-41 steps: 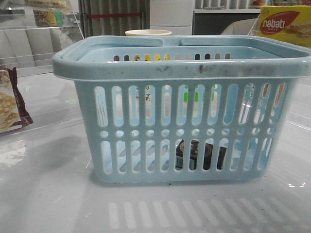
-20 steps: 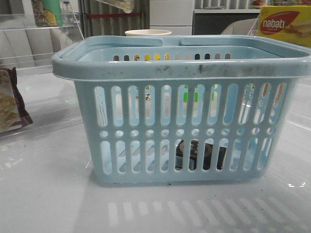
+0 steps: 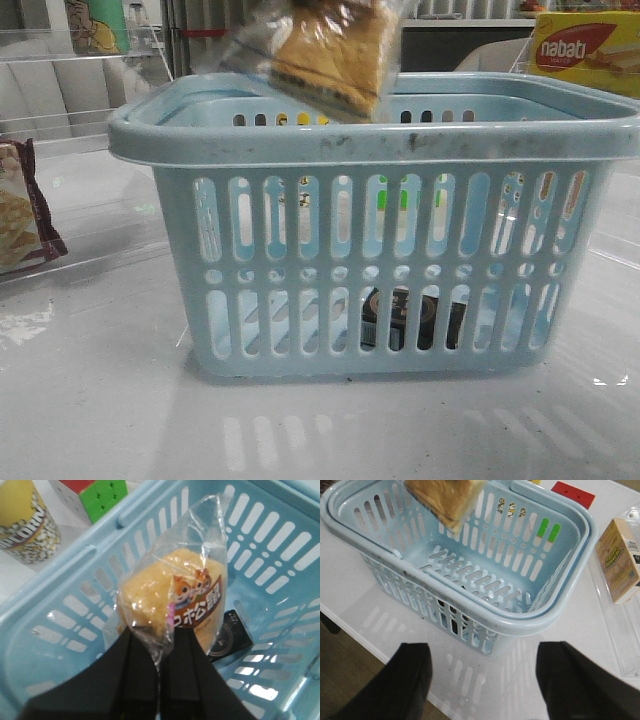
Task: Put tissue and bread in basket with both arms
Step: 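Move the bread over the basket with the left gripper and release it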
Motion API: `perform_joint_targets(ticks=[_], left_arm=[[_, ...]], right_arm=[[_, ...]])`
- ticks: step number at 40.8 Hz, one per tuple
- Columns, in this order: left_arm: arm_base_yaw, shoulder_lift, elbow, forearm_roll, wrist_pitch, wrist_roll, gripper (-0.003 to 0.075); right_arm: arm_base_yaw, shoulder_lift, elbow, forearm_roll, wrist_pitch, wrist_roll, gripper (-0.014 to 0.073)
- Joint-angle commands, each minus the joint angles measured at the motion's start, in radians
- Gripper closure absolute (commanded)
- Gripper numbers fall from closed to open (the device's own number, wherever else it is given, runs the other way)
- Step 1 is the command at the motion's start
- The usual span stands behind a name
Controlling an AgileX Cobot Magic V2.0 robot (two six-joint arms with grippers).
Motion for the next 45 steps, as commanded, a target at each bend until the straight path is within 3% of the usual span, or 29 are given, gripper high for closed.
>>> perform_joint_targets(ticks=[1, 8, 19, 34, 45], left_arm=[[-0.010, 0.009, -0.029, -0.074, -0.060, 0.002, 0.0630], [-0.010, 0.091, -0.029, -0.080, -0.062, 0.002, 0.0617], [-0.010, 0.122, -0.034, -0.078, -0.070, 0.009, 0.0388], [-0.010, -0.057, -0.019, -0.006, -0.061, 0.009, 0.0391], [-0.010, -0.330, 0.249, -0.013, -0.186, 0.009, 0.0391]], right_arm=[[0.000, 0.003, -0.027, -0.011, -0.071, -0.005, 0.0043], [0.000, 0.003, -0.027, -0.011, -0.070, -0.005, 0.0043], [0.000, 0.003, -0.027, -0.011, -0.070, -0.005, 0.0043], [0.000, 0.003, -0.027, -0.011, -0.070, -0.005, 0.0043], [0.000, 0.003, -0.027, -0.011, -0.070, -0.005, 0.0043]])
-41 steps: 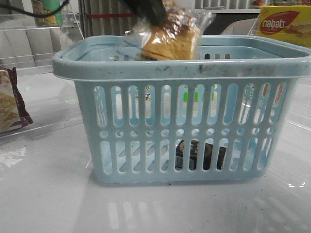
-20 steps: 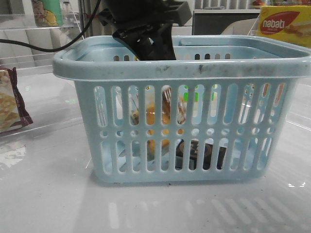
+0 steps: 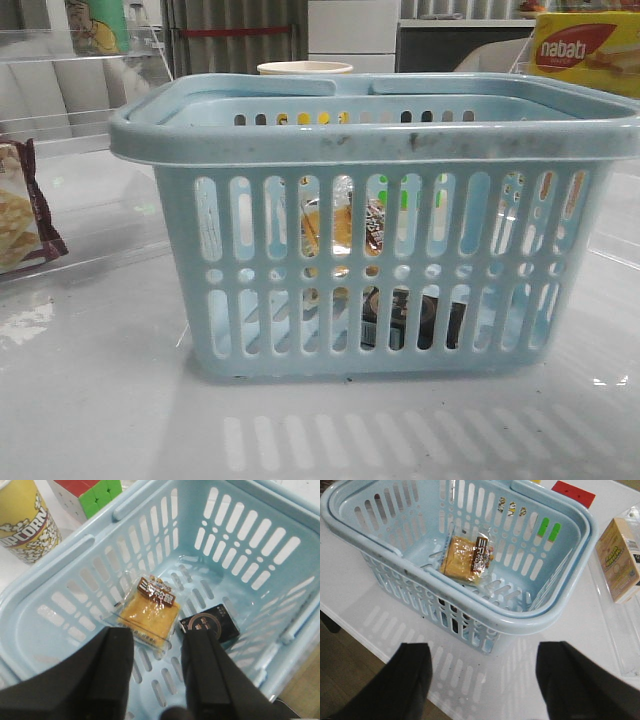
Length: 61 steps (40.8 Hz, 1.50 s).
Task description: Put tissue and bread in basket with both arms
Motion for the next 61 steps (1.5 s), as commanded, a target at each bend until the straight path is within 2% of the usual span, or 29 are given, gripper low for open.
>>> perform_joint_targets(ticks=[1, 10, 23, 31, 41, 50, 54, 61], left_arm=[[-0.008, -0.142, 0.088, -0.014, -0.117, 0.001, 0.0391], [-0.008, -0.372, 0.358, -0.014, -0.214, 0.001, 0.0391], [-0.008, -0.662, 0.641, -0.014, -0.220, 0.001, 0.0391], [-0.008, -0.768, 0.713, 0.012, -0.220, 0.001, 0.0391], [-0.006, -0.766, 0.721, 0.060, -0.230, -0.003, 0.0391], [0.023, -0.760, 0.721, 0.079, -0.232, -0.084, 0.0391], [0.042, -0.760, 0.721, 0.079, -0.232, -0.097, 0.0391], [0.044, -0.760, 0.721, 0.077, -0.236, -0.097, 0.0398]], right_arm=[[0.000, 0.003, -0.027, -0.011, -0.072, -0.005, 0.0043], [0.000, 0.003, -0.027, -0.011, -0.072, -0.005, 0.0043], [0.000, 0.003, -0.027, -0.011, -0.076, -0.005, 0.0043], [0.000, 0.003, -0.012, -0.011, -0.064, -0.005, 0.0043], [0.000, 0.003, 0.030, -0.012, -0.065, -0.005, 0.0043], [-0.002, 0.003, 0.034, -0.012, -0.065, 0.012, 0.0047], [-0.002, 0.003, 0.034, -0.012, -0.065, 0.012, 0.0102], [-0.002, 0.003, 0.034, -0.012, -0.065, 0.011, 0.0317]])
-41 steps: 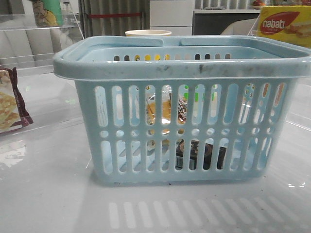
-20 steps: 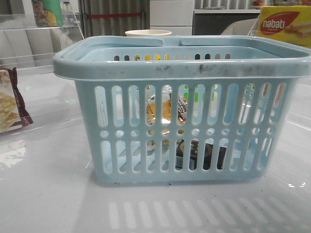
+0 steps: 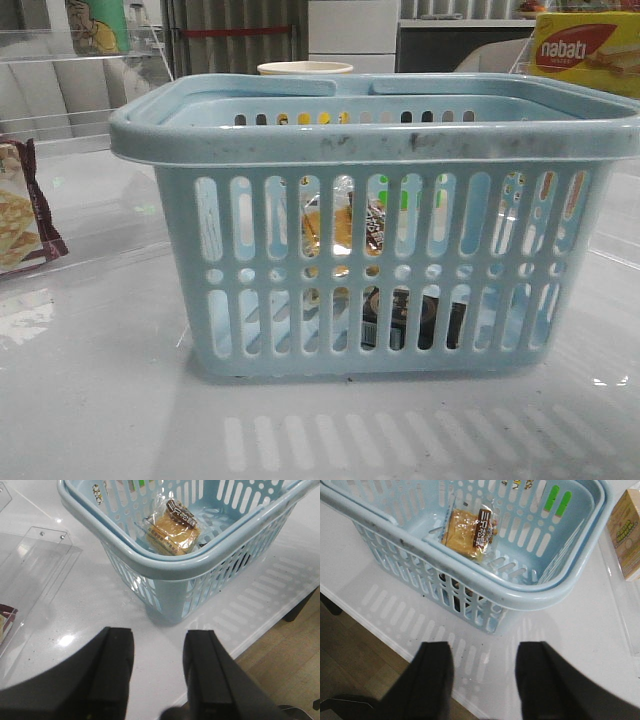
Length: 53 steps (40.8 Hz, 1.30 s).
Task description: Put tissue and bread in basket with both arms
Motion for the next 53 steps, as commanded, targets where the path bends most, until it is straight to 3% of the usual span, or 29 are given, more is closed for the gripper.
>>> perform_joint_targets(ticks=[1, 7, 11, 38, 43, 53], left_arm=[[0.003, 0.002, -0.031, -0.011, -0.084, -0.011, 0.0409], [0.003, 0.002, -0.031, -0.013, -0.084, -0.011, 0.0531], [0.003, 0.002, -0.031, -0.013, -0.084, -0.011, 0.0631], [0.011, -0.022, -0.025, 0.002, -0.084, 0.005, 0.0626], [0.111, -0.111, 0.041, 0.055, -0.152, 0.005, 0.0626], [0.404, -0.410, 0.337, 0.064, -0.480, 0.005, 0.0626]], right_arm=[[-0.002, 0.003, -0.026, -0.010, -0.071, 0.005, 0.0356], [-0.002, 0.003, -0.026, -0.010, -0.072, 0.005, 0.0524], [-0.002, 0.003, -0.026, -0.010, -0.069, 0.005, 0.0536], [-0.002, 0.003, -0.026, -0.010, -0.067, 0.005, 0.0537], [-0.002, 0.003, -0.026, -0.010, -0.067, 0.005, 0.0537], [-0.002, 0.003, -0.026, -0.010, -0.067, 0.005, 0.0537]])
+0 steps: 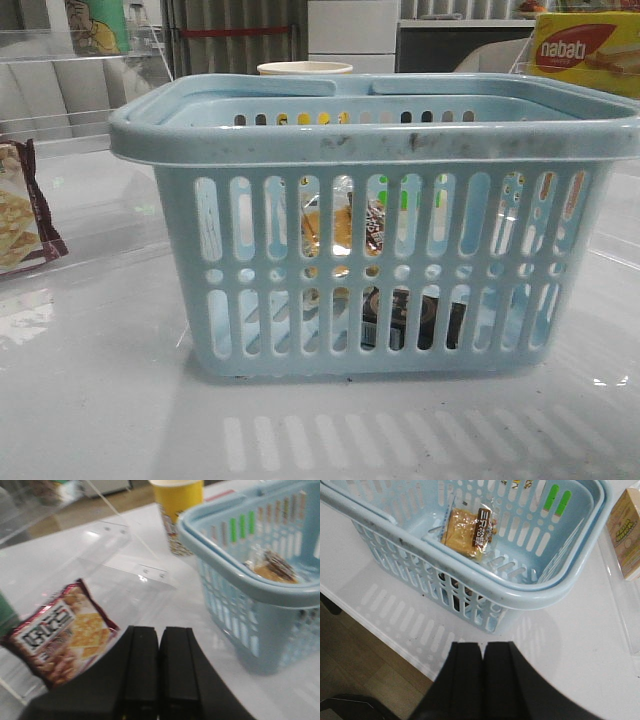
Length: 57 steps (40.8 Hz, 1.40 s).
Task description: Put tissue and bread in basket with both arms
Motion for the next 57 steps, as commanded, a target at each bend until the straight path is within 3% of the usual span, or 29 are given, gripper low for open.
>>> perform_joint_targets(ticks=[1, 10, 16, 39, 47, 57], left_arm=[[0.099, -0.118, 0.096, 0.000, -0.203, 0.000, 0.0626], [0.269, -0.328, 0.326, -0.097, -0.346, 0.000, 0.0625], [0.293, -0.409, 0.425, -0.141, -0.414, -0.002, 0.0626], [0.274, -0.405, 0.421, -0.141, -0.412, -0.002, 0.0625], [0.274, -0.405, 0.421, -0.055, -0.410, -0.103, 0.0625], [0.274, -0.405, 0.421, -0.052, -0.410, -0.106, 0.0625]], right_arm=[[-0.002, 0.003, -0.026, -0.009, -0.068, 0.003, 0.0537], [-0.002, 0.003, -0.026, -0.009, -0.068, 0.003, 0.0537], [-0.002, 0.003, -0.026, -0.009, -0.068, 0.003, 0.0537], [-0.002, 0.003, -0.026, -0.009, -0.069, 0.003, 0.0537], [-0.002, 0.003, -0.026, -0.009, -0.069, 0.003, 0.0537], [-0.002, 0.003, -0.026, -0.009, -0.069, 0.003, 0.0537]])
